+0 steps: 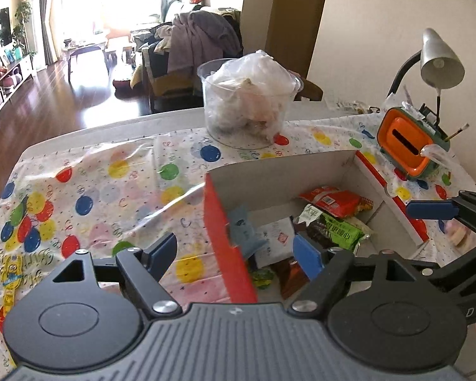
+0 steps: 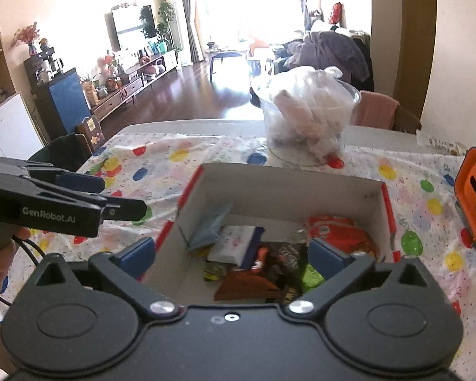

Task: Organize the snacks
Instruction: 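Move both tools back over the yellow Minion stick and teal candy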

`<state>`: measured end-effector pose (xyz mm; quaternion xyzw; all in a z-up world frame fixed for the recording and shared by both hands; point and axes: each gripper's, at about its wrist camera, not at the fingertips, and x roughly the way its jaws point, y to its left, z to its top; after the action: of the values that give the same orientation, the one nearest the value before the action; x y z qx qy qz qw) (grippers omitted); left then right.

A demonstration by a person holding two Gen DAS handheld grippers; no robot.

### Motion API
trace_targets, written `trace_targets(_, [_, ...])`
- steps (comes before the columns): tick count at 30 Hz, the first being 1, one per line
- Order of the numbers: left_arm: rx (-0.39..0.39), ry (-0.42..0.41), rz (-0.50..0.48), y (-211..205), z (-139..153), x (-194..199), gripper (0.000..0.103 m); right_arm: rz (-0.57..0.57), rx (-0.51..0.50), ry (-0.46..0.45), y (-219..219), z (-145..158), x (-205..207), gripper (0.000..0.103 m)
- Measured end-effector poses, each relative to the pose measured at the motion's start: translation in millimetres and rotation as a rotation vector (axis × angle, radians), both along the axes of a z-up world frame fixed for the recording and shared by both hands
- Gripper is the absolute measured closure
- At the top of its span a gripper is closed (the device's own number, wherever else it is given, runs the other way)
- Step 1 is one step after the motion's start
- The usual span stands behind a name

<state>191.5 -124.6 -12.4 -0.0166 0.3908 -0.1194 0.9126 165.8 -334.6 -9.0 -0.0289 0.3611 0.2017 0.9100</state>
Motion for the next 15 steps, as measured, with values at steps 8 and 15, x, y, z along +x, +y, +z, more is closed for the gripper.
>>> trace_targets(8, [-0.012, -0.02, 0.0, 50, -4, -26, 0.02, 0.003, -0.008, -0.011, 47, -4, -21, 0.0])
trace_targets(15, [0.02, -0.026, 0.036, 105, -13, -42, 0.02, 0.046, -0.019, 0.007, 96, -15, -33, 0.0])
